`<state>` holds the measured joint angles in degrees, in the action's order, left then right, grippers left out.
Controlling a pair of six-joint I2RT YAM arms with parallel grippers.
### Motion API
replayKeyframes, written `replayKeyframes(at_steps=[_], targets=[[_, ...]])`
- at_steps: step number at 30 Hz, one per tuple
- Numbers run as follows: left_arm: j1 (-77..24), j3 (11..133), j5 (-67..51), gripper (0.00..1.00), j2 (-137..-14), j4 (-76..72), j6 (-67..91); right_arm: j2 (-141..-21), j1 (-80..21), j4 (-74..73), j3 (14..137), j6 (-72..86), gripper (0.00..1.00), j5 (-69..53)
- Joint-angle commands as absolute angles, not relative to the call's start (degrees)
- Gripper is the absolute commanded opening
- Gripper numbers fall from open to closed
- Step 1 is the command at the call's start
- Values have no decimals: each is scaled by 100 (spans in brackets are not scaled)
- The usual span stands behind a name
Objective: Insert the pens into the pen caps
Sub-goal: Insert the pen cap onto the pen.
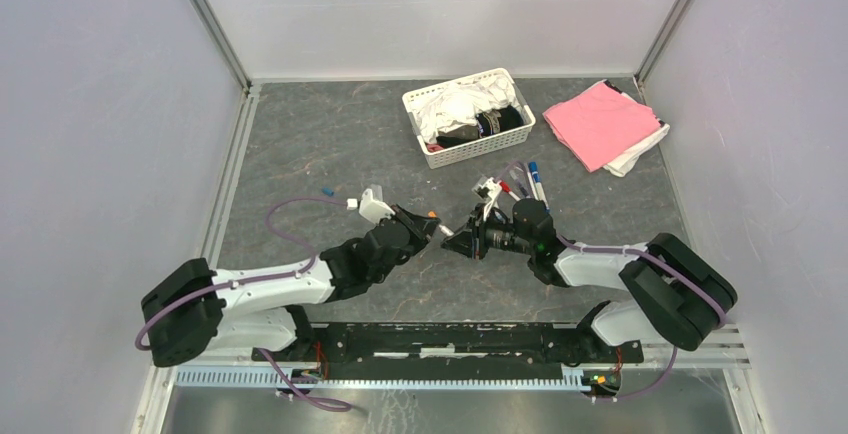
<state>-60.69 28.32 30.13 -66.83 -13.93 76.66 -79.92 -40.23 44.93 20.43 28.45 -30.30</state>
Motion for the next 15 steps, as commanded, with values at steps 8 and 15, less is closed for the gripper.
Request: replayKeyframes(at_steps=[8,15], targets=[[-6688,3523,2933,2,-6866,-1321,7623,-7727,-4016,4526,2310,2534,0,-2478],[-6770,3781,3196,2,-6735,-627,7835,-7609,-4115,3770,2645,1732,0,-2152]])
